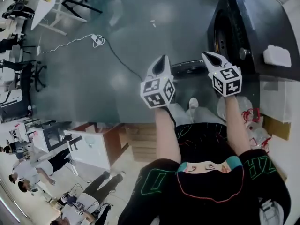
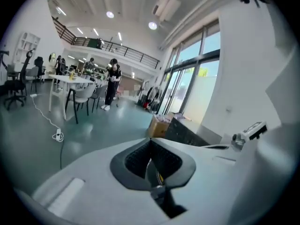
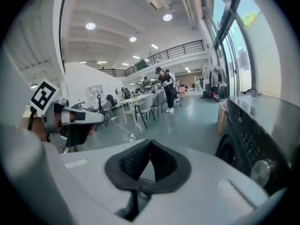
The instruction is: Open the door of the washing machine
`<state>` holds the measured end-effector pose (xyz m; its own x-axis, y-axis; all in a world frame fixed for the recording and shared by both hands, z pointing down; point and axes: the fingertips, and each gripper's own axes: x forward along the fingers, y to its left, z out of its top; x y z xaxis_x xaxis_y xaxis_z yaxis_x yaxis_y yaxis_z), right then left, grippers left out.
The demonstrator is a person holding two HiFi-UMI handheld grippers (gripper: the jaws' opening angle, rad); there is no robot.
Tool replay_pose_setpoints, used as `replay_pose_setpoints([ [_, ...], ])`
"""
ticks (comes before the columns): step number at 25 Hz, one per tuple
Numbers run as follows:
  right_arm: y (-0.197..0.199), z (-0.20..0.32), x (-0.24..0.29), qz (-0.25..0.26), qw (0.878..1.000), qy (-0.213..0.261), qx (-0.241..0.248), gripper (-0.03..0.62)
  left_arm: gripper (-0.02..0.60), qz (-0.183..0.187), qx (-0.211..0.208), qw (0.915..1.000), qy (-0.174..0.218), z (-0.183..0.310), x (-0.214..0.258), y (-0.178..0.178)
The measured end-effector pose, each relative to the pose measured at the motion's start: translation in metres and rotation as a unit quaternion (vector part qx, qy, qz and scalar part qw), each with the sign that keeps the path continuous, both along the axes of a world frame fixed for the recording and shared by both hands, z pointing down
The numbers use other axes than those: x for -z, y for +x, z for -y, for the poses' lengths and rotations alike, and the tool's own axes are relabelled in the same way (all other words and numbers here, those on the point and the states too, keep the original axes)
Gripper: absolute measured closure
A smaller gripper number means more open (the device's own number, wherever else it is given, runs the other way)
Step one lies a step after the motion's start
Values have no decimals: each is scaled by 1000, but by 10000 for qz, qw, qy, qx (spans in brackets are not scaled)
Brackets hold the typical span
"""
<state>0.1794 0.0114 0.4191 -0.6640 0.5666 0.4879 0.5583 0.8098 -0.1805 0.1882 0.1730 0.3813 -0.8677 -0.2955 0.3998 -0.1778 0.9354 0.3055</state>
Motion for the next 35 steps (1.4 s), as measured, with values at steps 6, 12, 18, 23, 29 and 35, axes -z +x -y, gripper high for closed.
replay_pose_setpoints([
  [6,-35,23,98,958,9940,-410,-322,591,571,1116,341,9921,-463,6,101,-12],
  [12,-50,45,179,2047,9761,-299,-662,591,571,1832,762,9755,-949,-10,166,-21],
  [18,-59,66,216,2500,9631,-466,-884,591,571,2247,1030,9576,-1479,-9,194,-33],
  [23,-64,70,225,2558,9616,-435,-899,591,571,2490,958,9485,-1706,-1,214,-39],
  [29,-63,75,224,2665,9595,-323,-852,591,571,2568,981,9444,-1801,5,207,-42],
  [35,-73,75,226,2761,9575,-258,-795,591,571,2615,953,9432,-1813,8,207,-55],
])
